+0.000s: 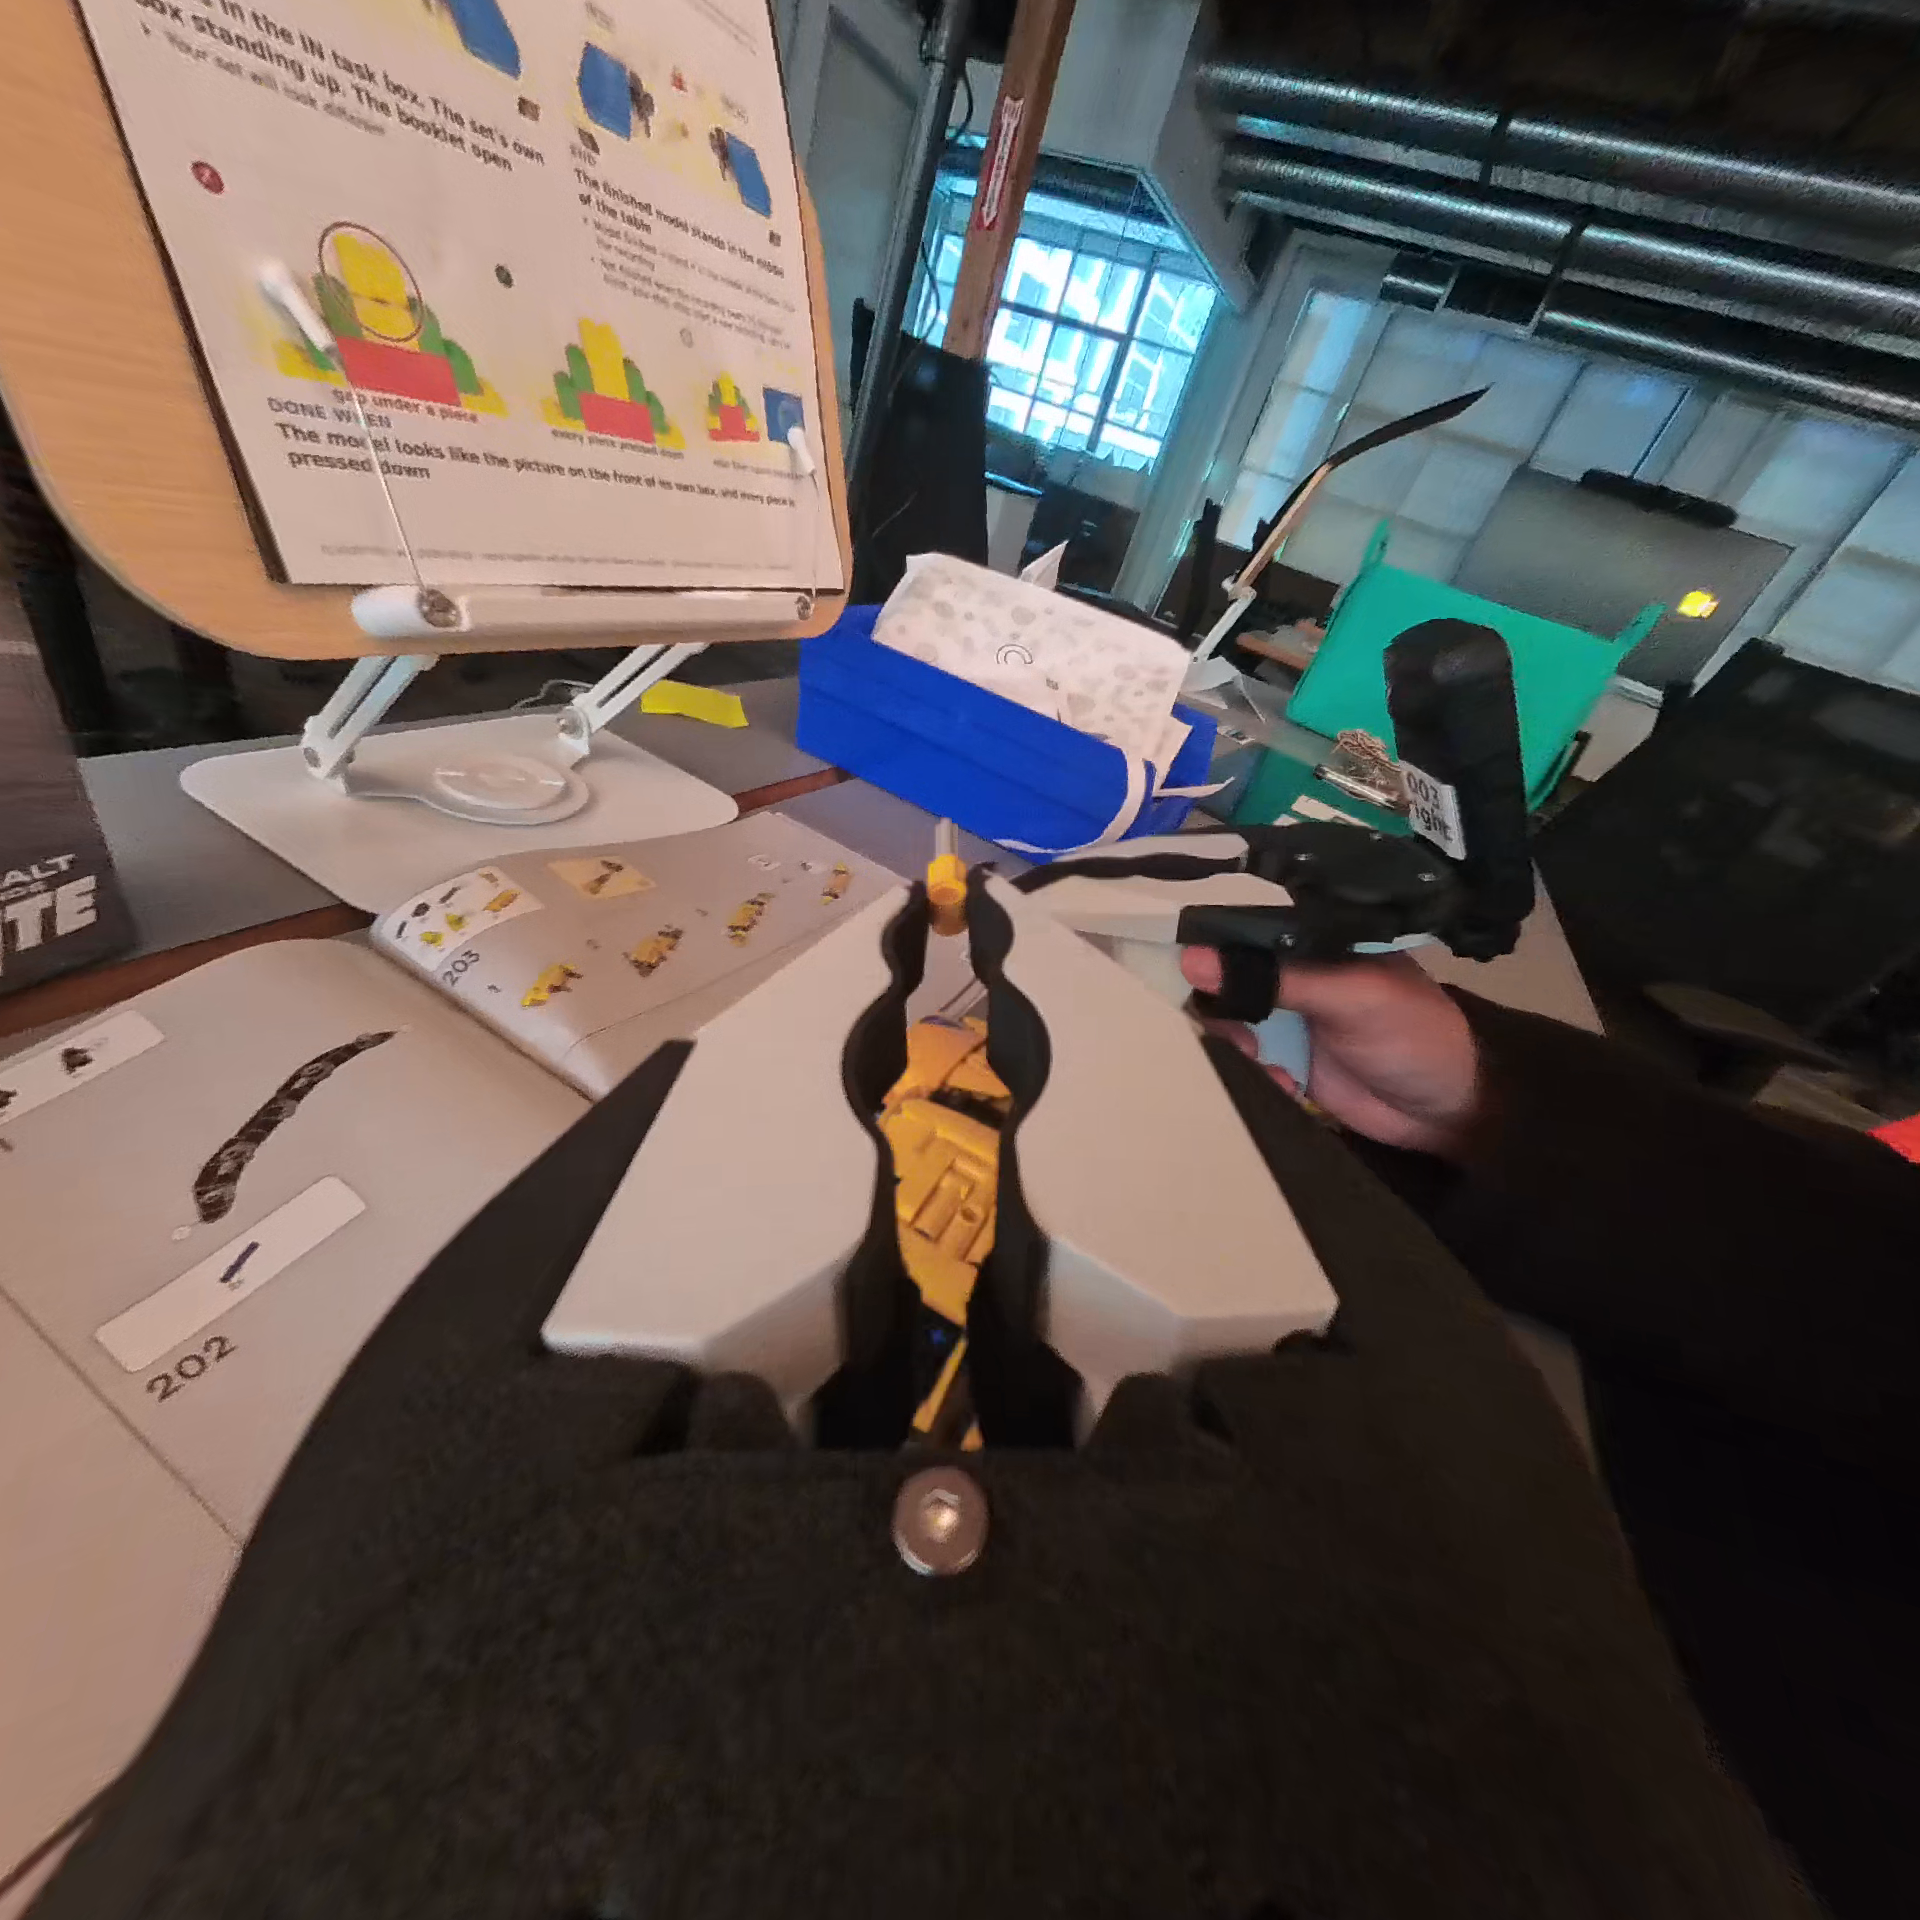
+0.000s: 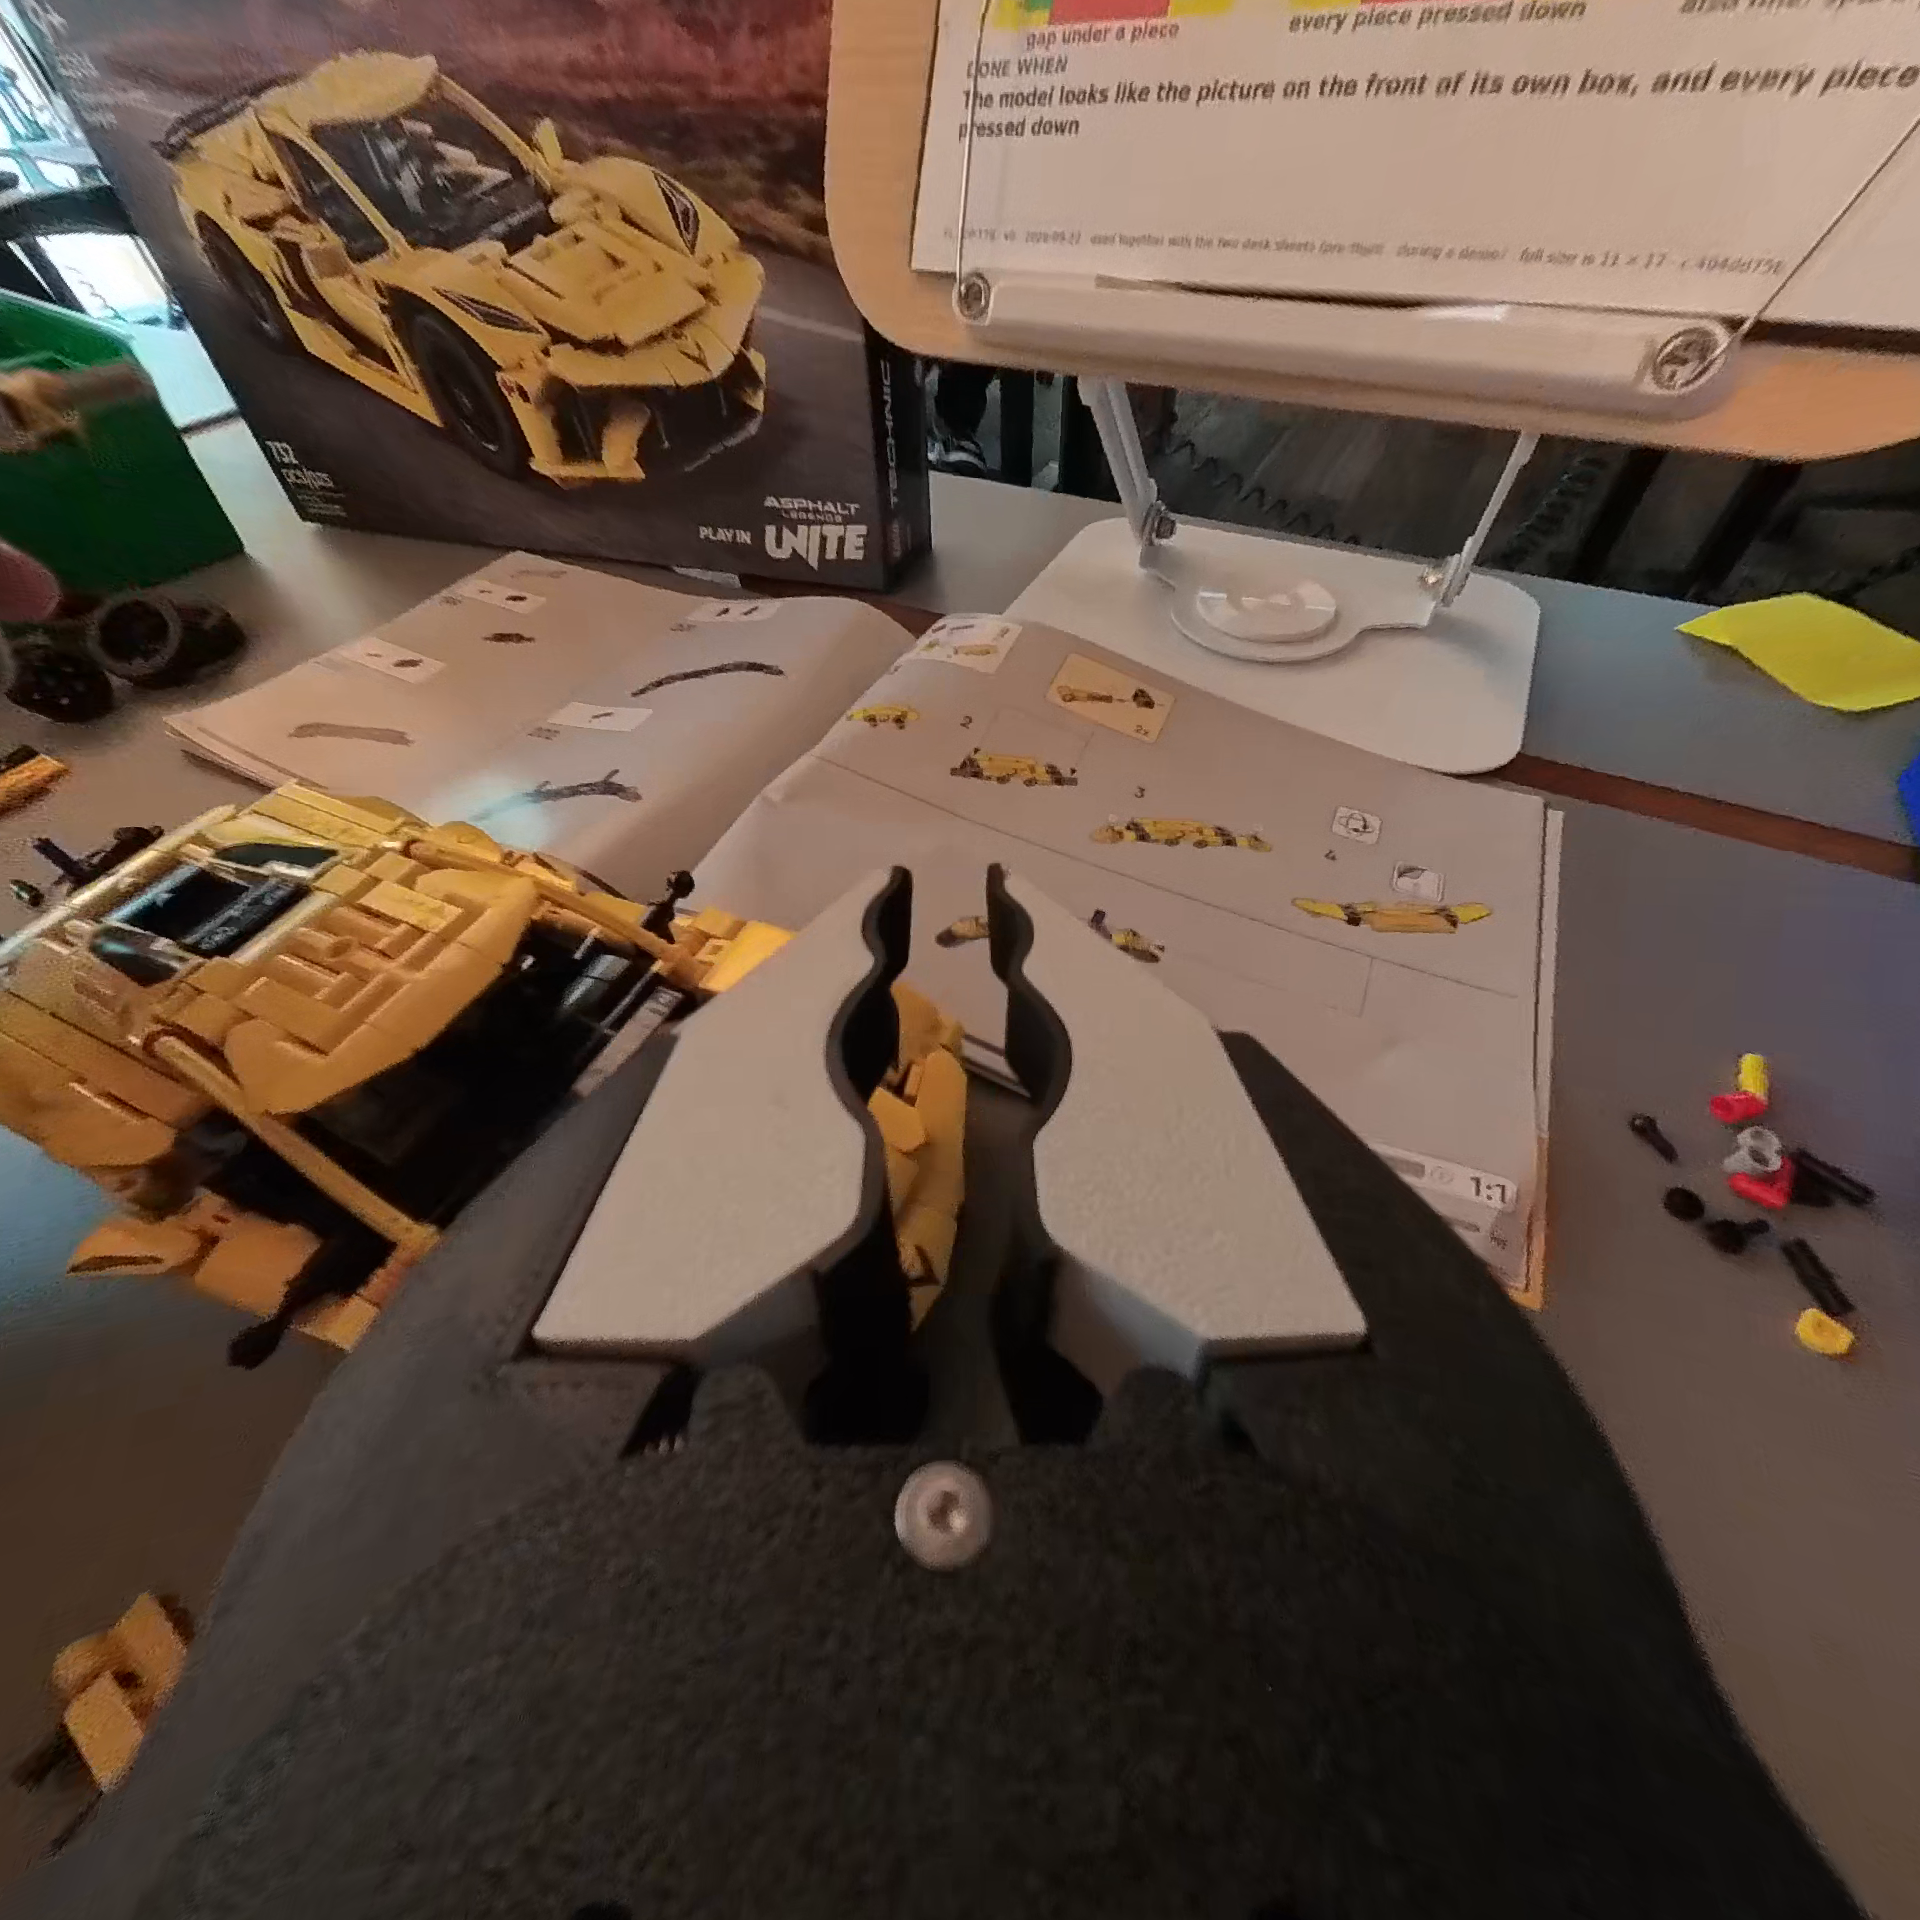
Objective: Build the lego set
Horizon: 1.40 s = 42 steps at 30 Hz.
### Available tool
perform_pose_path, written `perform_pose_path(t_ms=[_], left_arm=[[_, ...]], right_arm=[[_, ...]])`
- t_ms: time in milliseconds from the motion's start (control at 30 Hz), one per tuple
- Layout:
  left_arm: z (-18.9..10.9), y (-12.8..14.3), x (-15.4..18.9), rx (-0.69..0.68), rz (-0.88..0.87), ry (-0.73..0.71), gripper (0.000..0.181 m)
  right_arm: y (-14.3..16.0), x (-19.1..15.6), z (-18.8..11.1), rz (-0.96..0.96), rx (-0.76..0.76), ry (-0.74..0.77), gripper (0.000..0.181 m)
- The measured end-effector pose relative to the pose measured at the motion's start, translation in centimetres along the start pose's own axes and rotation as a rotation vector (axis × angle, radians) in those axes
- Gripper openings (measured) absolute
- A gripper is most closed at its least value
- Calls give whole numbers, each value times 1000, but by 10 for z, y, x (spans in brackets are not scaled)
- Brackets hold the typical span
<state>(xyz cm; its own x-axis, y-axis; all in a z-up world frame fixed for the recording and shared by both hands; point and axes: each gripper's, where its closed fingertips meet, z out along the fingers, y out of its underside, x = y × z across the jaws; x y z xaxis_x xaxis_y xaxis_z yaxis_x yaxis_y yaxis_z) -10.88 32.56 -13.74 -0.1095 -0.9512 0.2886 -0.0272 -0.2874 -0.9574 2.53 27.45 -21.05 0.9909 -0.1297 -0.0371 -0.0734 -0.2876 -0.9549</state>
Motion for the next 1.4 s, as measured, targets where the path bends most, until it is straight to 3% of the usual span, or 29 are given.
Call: perform_pose_path(t_ms=[200, 267, 333, 467, 533, 633, 733, 1000, 1233, 1400], left_arm=[[-7, -8, 7, 28, -35, 42, 7], [-6, -6, 8, 17, -1, 34, 7], [-5, -3, 7, 1, 51, 7, 7], [-1, 2, 11, -22, 77, 6, 7], [1, 5, 14, -28, 77, 13, 7], [3, 6, 19, -31, 83, 25, 7], [4, 7, 21, -35, 90, 24, 7], [2, 6, 18, -33, 85, 12, 7], [3, 7, 19, -36, 82, 20, 7], [3, 7, 17, -35, 74, 15, 7]], right_arm=[[-12, -18, -8, -66, 43, -54, 13], [-23, -36, -19, -113, 68, -122, 12], [-20, -67, -39, -214, 0, -247, 16], [31, -123, -103, -350, -275, -528, 21], [64, -123, -132, -344, -425, -592, 22], [106, -102, -156, -352, -562, -555, 21], [128, -97, -162, -410, -616, -519, 23], [142, -98, -154, -451, -728, -544, 22], [142, -81, -143, -521, -694, -457, 17], [135, -77, -150, -455, -661, -458, 16]])
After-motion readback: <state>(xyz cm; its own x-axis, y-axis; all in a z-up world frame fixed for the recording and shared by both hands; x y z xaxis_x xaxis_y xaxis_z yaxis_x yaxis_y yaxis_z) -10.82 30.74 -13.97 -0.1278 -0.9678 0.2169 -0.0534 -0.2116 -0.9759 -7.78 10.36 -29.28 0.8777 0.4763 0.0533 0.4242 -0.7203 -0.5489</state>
